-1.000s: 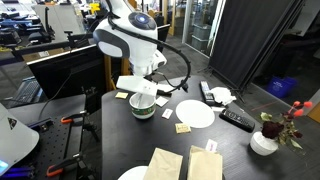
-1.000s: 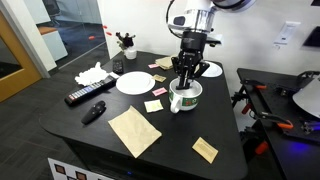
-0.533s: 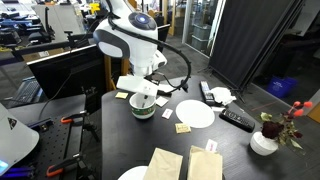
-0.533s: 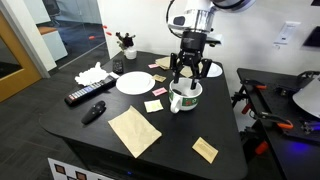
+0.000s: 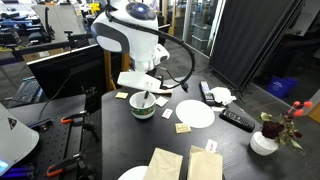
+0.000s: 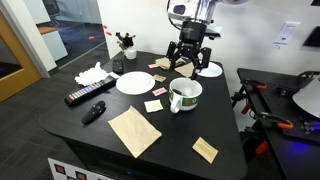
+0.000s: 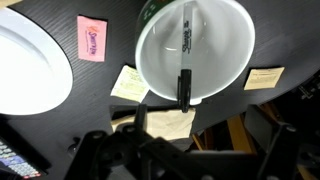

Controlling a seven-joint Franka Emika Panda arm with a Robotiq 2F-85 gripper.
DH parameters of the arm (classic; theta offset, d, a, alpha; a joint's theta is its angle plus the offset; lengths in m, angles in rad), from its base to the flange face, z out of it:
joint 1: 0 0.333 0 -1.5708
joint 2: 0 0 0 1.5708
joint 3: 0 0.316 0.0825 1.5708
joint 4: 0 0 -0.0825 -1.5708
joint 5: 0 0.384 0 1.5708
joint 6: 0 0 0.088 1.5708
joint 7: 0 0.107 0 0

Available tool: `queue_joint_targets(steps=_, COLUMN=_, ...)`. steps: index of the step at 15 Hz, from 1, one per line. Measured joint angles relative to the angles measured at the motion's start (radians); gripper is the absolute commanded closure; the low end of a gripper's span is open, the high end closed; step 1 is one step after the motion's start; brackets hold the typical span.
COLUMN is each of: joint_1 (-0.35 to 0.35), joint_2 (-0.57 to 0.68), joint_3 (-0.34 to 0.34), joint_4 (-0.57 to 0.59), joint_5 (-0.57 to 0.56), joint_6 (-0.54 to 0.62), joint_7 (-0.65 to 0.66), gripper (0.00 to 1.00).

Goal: Put the pen in the green mug

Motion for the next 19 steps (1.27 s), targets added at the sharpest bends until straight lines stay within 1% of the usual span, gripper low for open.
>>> queue_joint_targets(steps=4, joint_1=0.001, joint_2=-0.053, joint_3=-0.016, joint_4=-0.01, joint_5=-0.023, joint_6=-0.002, joint_7=0.033, gripper=0.0)
queue_joint_targets(steps=13, joint_1=0.008, joint_2=-0.196, joint_3=-0.061, joint_4=-0.049, joint_5=-0.18, joint_6=-0.019, joint_7=0.194, gripper=0.0)
queue_joint_targets(steps=19, joint_1=0.022, joint_2=-0.193, joint_3=-0.073, joint_4=-0.049, joint_5=-0.182, joint_6=-0.019, joint_7=0.198, gripper=0.0)
